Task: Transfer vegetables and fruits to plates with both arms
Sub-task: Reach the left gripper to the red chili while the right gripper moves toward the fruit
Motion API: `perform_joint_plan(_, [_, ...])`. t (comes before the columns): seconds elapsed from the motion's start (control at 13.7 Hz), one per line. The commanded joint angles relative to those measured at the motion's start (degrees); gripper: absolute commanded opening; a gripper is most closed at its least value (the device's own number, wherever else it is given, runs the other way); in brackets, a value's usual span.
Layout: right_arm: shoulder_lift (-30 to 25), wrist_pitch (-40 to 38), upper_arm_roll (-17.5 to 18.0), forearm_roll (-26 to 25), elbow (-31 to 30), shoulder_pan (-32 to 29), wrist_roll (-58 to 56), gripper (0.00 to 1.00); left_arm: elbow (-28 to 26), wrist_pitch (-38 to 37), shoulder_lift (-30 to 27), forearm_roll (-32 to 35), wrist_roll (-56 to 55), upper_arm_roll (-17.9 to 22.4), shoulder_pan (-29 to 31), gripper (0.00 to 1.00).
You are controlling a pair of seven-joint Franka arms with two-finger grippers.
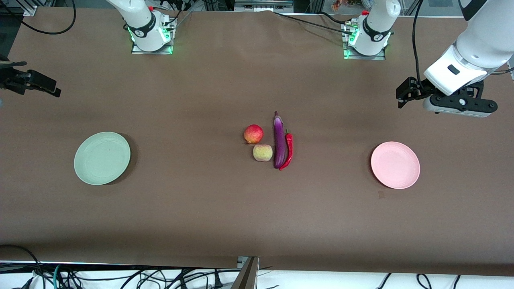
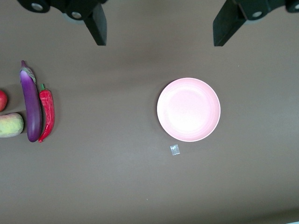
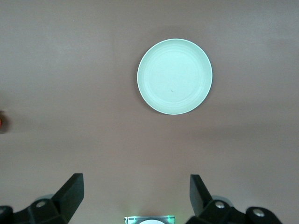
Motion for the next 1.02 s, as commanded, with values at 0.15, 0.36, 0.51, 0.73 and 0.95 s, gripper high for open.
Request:
perform_joint_plan(0.15, [-0.02,0.12,0.37,-0.64,0.25,-0.27,-0.85,1.00,2.47,-1.40,1.28,1.39,-0.45,-0.31,0.21,1.00])
perform_joint_plan(0.36, [-0.02,0.12,0.37,-0.64,0.25,-0.36,-0.85,1.00,2.47,-1.40,1.45,1.39,-0.45,-0.40,0.21,1.00])
perform_joint_plan(0.51, [-0.02,0.12,0.28,-0.73,0.16,-0.36,-0.85,1.00,2.39,-1.48,1.45,1.39,-0.71,-0.40,0.21,1.00])
perform_joint_plan(0.73, [-0.02,0.12,0.28,-0.64,0.25,-0.53,-0.94,1.00,2.30,-6.29,5.04,0.69,-0.45,-0.92,-0.41,1.00])
perform_joint_plan(0.95, [-0.02,0.04,0.28,-0.64,0.16,-0.36,-0.85,1.00,1.60,-10.00,9.00,0.51,-0.45,-1.27,-2.68,1.00])
